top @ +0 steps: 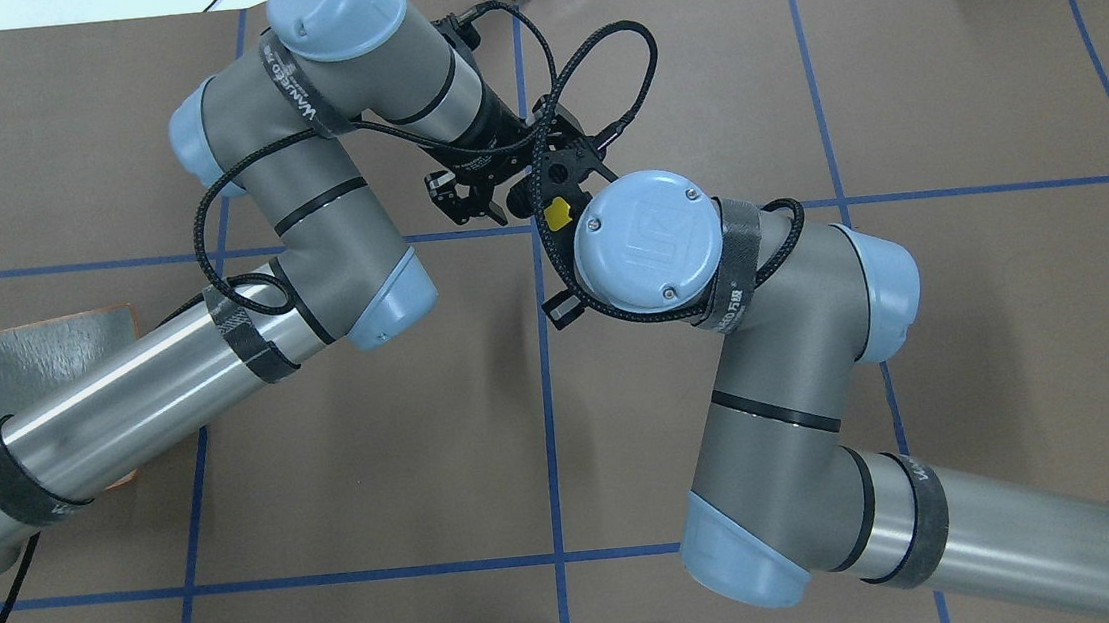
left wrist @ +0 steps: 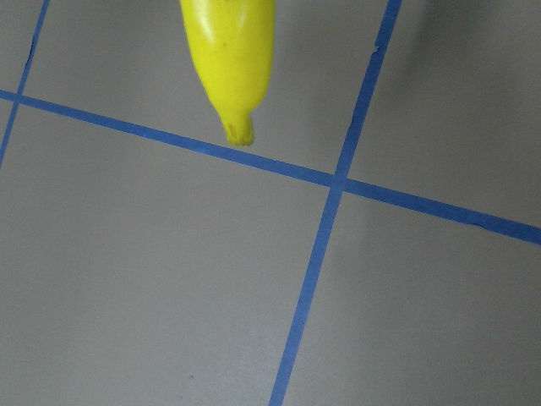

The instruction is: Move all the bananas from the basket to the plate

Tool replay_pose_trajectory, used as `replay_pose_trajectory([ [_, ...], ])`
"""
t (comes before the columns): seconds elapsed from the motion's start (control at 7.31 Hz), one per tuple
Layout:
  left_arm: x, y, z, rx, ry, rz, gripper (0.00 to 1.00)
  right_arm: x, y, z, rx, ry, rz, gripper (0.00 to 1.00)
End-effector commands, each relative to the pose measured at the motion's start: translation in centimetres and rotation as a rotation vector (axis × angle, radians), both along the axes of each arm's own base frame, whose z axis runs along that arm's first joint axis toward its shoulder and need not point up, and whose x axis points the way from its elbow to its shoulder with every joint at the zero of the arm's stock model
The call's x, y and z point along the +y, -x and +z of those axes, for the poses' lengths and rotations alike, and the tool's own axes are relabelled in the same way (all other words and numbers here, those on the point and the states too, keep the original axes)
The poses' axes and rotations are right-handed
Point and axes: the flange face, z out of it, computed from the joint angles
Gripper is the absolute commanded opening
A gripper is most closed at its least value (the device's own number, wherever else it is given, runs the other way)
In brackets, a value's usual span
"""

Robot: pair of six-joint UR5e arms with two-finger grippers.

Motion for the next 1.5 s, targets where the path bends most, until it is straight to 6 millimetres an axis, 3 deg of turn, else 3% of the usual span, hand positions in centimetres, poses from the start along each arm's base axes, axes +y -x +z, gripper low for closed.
replay_pose_trajectory([
  [0.0, 0.5, -0.4, -0.2, 0.002, 0.003, 0.007, 0.38, 0.1, 0.0, -0.4, -0.004, -0.007, 0.003, 0.00],
  [0.14, 0.7, -0.5, -0.3, 0.008, 0.023, 0.001, 0.00, 0.1, -0.1, -0.6, -0.008, -0.009, 0.003, 0.00],
  [0.27, 0.8, -0.5, -0.2, 0.007, 0.029, 0.001, 0.00, 0.1, -0.1, -0.4, -0.006, -0.009, 0.002, 0.00],
  [0.41, 0.8, -0.5, -0.1, 0.006, 0.030, 0.001, 0.00, 0.1, -0.4, -0.2, -0.005, -0.015, 0.009, 0.99],
  [0.55, 0.8, -0.5, 0.3, 0.003, 0.027, 0.005, 0.00, 0.2, -1.3, 1.0, 0.002, -0.018, 0.019, 1.00],
  [0.68, 0.7, 0.1, 1.6, -0.006, 0.032, 0.008, 0.00, 1.4, -4.0, 2.9, -0.001, -0.020, 0.016, 1.00],
  [0.82, 1.5, 2.1, 3.9, -0.009, 0.016, 0.007, 0.00, 1.7, -5.9, 4.4, 0.006, -0.015, 0.020, 1.00],
  [0.96, 3.7, 7.0, 9.1, -0.010, -0.022, 0.050, 0.00, 0.6, -7.4, 6.0, 0.024, 0.007, 0.051, 1.00],
  [1.09, 4.1, 12.1, 13.3, -0.015, -0.087, 0.101, 0.00, 0.0, -8.9, 7.5, 0.041, 0.026, 0.074, 1.00],
  [1.23, 3.3, 17.1, 17.9, -0.038, -0.092, 0.093, 0.00, -1.1, -10.8, 10.5, 0.039, 0.135, 0.150, 1.00],
  [1.37, 5.0, 20.5, 22.4, -0.075, -0.145, 0.111, 0.00, -3.0, -13.6, 12.2, 0.032, 0.208, 0.174, 1.00],
])
